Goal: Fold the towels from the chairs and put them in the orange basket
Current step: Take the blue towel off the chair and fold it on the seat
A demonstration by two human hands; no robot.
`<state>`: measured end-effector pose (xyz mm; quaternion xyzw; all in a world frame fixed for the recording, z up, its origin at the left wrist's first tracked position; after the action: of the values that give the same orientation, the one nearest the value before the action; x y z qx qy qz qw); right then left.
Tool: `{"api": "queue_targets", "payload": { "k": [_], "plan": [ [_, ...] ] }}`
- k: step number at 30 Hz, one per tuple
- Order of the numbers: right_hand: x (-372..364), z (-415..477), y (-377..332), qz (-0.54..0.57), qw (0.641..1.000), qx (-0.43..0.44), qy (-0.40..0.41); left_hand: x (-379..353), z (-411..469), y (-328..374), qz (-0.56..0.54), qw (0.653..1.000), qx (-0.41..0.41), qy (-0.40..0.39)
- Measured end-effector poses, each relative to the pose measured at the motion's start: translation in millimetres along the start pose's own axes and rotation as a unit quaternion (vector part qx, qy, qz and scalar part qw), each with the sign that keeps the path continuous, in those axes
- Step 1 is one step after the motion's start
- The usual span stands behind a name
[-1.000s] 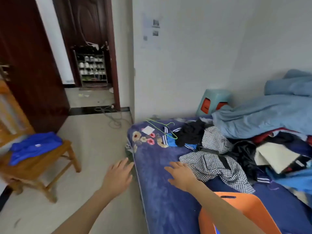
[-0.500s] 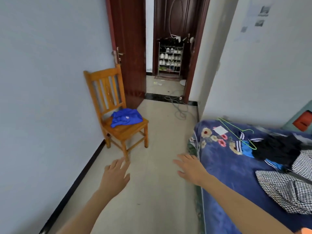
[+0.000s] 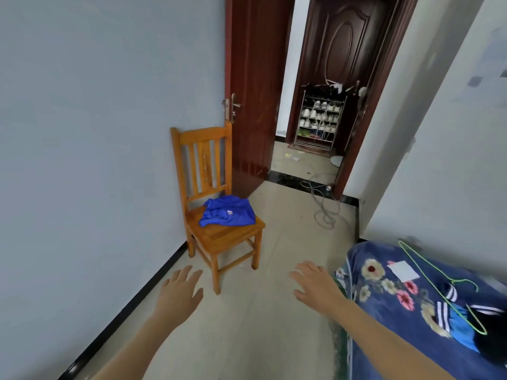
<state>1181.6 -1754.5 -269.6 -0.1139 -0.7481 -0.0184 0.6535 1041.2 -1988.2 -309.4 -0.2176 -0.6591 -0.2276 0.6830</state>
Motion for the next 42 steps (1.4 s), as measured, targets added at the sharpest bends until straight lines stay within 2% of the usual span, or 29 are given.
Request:
{"api": "queue_targets", "payload": {
  "k": [5,9,14,19,24,28,33,38,42],
  "plan": [
    [2.8,51.7,65.2,0.028,0.999,0.004,-0.015,-6.4,68.5,28.2,-0.052,0.997,0.054,-0.008],
    [-7.4,86.6,97.6,0.044,0.998,-0.002,-0.033,-37.4,91.7,36.6,-0.094,0.988,0.103,-0.062],
    [-0.9,161.4,123.1,0.057,0.998,0.016,-0.030,-65.4,138.7,27.6,-0.126,0.978,0.147,-0.073],
    [16.8,250.2,149.0,0.037,0.999,0.027,-0.025,-68.6,227.2,7.5,-0.121,0.973,0.187,-0.066],
    [43.4,328.2,181.7,0.013,0.998,0.035,-0.054,-76.6,325.6,17.0,-0.156,0.966,0.184,-0.096],
    [68.7,382.3,225.5,0.047,0.998,0.001,-0.034,-75.1,414.6,39.1,-0.169,0.969,0.150,-0.104],
    [40.2,411.9,273.9,0.038,0.995,-0.026,-0.092,-94.9,471.5,66.8,-0.166,0.969,0.125,-0.134],
    [41.3,462.8,330.3,0.042,0.994,-0.030,-0.094,-118.7,510.5,72.4,-0.171,0.962,0.150,-0.153],
    [48.1,527.8,371.8,0.041,0.995,-0.012,-0.087,-131.3,547.6,64.7,-0.162,0.954,0.211,-0.139]
  ]
}}
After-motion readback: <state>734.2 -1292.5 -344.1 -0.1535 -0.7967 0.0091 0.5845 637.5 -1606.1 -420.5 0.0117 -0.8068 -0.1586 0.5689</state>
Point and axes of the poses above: each hand's wrist, its own z-axis towards the middle knuckle, its own x-axis out of the back of the hand, y = z × x, the point moved 8 cm from there along z, towards the middle knuckle, and after that the axes turned 11 degrees about z, right-handed, at the moved point
